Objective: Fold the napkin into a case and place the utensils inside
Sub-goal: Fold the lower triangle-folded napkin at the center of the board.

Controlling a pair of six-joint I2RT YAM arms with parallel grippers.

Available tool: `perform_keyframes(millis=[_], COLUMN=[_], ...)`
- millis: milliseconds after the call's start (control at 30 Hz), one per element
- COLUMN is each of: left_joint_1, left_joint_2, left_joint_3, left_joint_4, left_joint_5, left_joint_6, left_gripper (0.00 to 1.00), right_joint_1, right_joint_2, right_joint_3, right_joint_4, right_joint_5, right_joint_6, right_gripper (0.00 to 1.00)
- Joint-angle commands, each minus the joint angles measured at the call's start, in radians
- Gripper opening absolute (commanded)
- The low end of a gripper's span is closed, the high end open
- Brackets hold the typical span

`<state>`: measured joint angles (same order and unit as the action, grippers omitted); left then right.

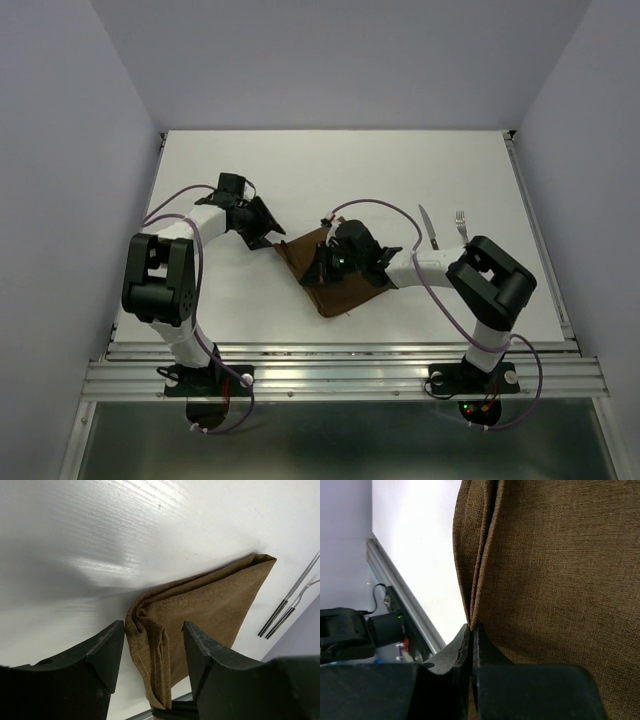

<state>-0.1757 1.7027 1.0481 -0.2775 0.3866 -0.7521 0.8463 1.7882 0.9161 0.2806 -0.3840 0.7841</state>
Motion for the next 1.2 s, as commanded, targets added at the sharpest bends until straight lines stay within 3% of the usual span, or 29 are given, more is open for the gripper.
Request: perform_keyframes(millis=[0,133,167,367,533,1167], left_joint_1=[-0.001,-0.001,-0.001,-0.005,-0.039,-0.077], left_joint_2=[-0.075,-0.123,-0.129,-0.107,-0.035,-0.021], left_joint_3=[0.032,0.004,-0.019,-0.043,-0.017,-0.022], left_joint_4=[-0.058,-0.046,-0.020,-0.002,0.000,0.006], left_joint_5=[-0.044,-0.037,-0.008,0.023,0.026,-0.034], left_joint_6=[0.080,0.120,0.122,0.155,0.177,0.138], left_gripper=[0.61,0.61,0.70,0.89,0.90,0.51], right_joint_1=[-0.035,-0.046,-0.046,-0.055,-0.055,-0.055], right_joint_2=[-0.019,-0.013,-0.010,-0.009,-0.003,0.002], right_joint_3=[-0.040,-0.046,-0.046,-0.045,-0.043,-0.063], right_joint_4=[0.186,0.198,0.198,0.198,0.201,0.224], right_joint_5=[-0.121,-0.144,-0.147,-0.147,-0.150,-0.151], right_joint_6=[0.095,0.104,0.104,0.098,0.099,0.098], right_gripper=[0.01,0.01,0.01,0.01,0.01,0.01])
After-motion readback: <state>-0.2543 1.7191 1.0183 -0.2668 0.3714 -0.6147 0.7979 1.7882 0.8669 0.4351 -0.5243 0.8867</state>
